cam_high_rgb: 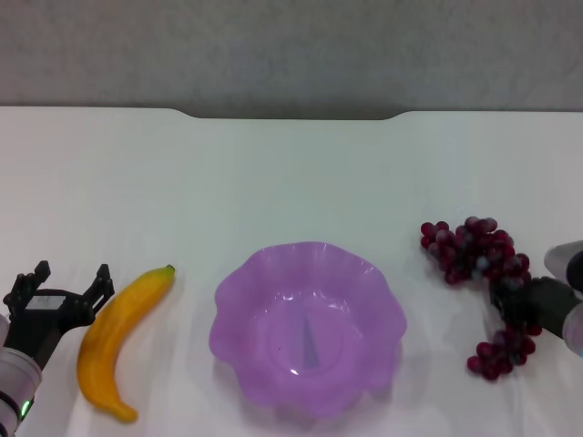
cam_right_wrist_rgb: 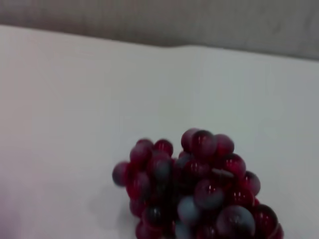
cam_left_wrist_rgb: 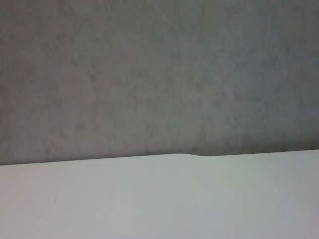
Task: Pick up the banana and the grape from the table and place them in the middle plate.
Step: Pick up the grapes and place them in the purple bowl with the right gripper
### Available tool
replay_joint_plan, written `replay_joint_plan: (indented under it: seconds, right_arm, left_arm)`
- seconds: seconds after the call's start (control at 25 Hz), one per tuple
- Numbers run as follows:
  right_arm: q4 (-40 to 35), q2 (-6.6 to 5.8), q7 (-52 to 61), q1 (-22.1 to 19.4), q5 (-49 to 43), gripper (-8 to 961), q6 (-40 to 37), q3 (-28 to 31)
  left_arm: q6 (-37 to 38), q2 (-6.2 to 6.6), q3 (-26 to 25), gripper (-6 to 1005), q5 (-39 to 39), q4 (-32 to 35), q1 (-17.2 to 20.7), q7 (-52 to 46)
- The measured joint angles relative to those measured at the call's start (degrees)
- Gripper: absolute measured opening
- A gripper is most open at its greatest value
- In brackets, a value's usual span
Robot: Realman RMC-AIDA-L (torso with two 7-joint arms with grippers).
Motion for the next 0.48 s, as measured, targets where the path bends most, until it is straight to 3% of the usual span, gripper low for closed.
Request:
replay_joint_plan:
  seconds: [0.48]
  right_arm:
    - [2.1, 0.06, -1.4, -2.9, 0.0, 408, -9.3, -4.0]
  left_arm:
    - [0.1, 0.03, 0.0, 877, 0.0, 0.0, 0.2, 0.0]
